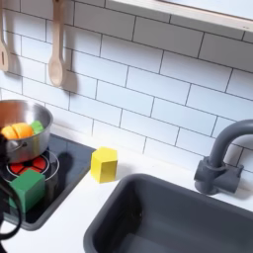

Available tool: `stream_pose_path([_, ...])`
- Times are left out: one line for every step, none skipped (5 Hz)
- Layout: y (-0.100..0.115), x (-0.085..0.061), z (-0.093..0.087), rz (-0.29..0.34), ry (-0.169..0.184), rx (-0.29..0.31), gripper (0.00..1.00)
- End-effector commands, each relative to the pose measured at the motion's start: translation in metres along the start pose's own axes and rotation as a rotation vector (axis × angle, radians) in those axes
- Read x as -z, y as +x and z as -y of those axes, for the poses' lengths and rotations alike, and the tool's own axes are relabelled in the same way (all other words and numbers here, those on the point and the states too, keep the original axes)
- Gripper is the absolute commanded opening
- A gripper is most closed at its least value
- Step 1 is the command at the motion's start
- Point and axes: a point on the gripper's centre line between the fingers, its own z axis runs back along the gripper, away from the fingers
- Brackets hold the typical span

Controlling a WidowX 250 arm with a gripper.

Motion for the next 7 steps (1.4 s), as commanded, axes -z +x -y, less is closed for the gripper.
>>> stream_pose_path([0.020,0.001,-0.020,0.032,0.041,-0.052,1.00])
stream_pose_path([0.031,0.004,-0.034,0.055,0.073,-0.086,1.00])
stream_pose_path([0.039,0.005,-0.045,0.061,0.055,-0.126,1.00])
stream_pose_path([0.055,0.006,-0.060,0.070,0.056,-0.161,1.00])
stream_pose_path([0.069,0.009,-0.072,0.077,0.057,-0.188,1.00])
stream_pose_path([0.084,0.010,-0.086,0.087,0.060,-0.211,1.00])
stream_pose_path([0.101,0.010,-0.101,0.104,0.066,-0.238,1.00])
